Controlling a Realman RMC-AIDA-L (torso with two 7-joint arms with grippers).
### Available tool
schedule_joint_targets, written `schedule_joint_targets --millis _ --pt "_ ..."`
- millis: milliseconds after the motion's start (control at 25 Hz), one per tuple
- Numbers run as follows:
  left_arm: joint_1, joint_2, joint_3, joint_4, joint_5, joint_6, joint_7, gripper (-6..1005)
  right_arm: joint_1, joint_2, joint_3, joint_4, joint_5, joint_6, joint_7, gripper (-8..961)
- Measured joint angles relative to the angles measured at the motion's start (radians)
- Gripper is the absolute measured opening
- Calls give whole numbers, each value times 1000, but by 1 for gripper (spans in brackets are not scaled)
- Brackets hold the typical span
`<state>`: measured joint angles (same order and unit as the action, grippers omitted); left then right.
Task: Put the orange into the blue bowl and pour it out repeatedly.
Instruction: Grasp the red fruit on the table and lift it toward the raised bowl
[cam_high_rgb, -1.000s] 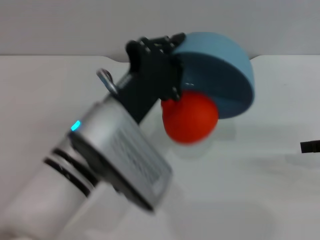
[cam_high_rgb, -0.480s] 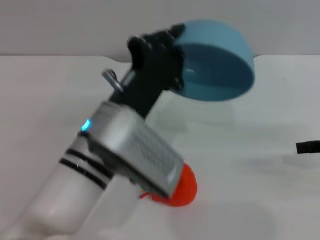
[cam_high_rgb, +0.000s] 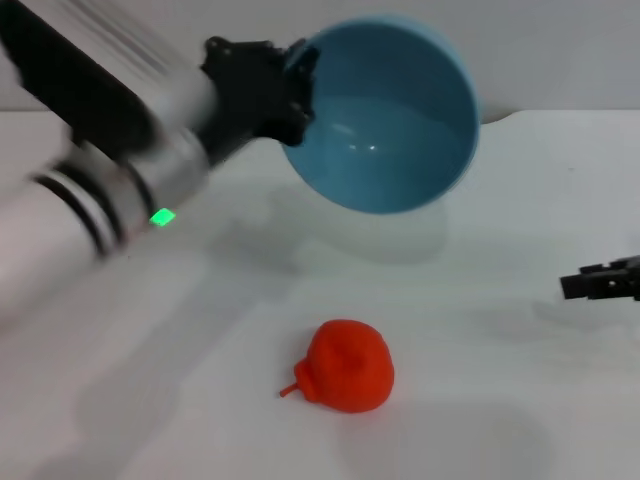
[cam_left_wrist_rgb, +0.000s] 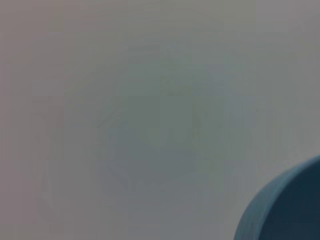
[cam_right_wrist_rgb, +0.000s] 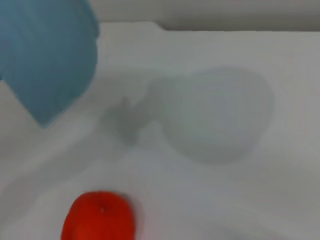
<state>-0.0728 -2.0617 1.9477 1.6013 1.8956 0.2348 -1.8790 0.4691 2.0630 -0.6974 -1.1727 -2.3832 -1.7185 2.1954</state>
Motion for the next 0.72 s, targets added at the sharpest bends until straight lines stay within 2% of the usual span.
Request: schedule_joint_targets --millis 200,240,360,400,440,560,720 --pt "-75 4 -323 -29 -2 469 -290 -1 9 7 -98 3 37 19 -105 443" --pt "-104 6 -406 -47 19 584 -354 -1 13 9 -151 8 75 33 -145 443" --pt "-175 8 -568 -84 116 837 -517 -2 19 10 -207 12 105 46 -178 446" --pt "-201 8 -631 -93 171 929 -594 -2 31 10 -274 22 124 61 -198 447" --pt "-209 8 -653 -95 199 965 -621 -2 31 10 -274 22 124 61 -198 447" --pt "-229 8 -741 -95 310 1102 -712 -2 62 9 -360 56 129 80 -209 450" --pt "-230 9 -827 -88 400 1227 -756 -1 112 10 -450 119 145 103 -232 453"
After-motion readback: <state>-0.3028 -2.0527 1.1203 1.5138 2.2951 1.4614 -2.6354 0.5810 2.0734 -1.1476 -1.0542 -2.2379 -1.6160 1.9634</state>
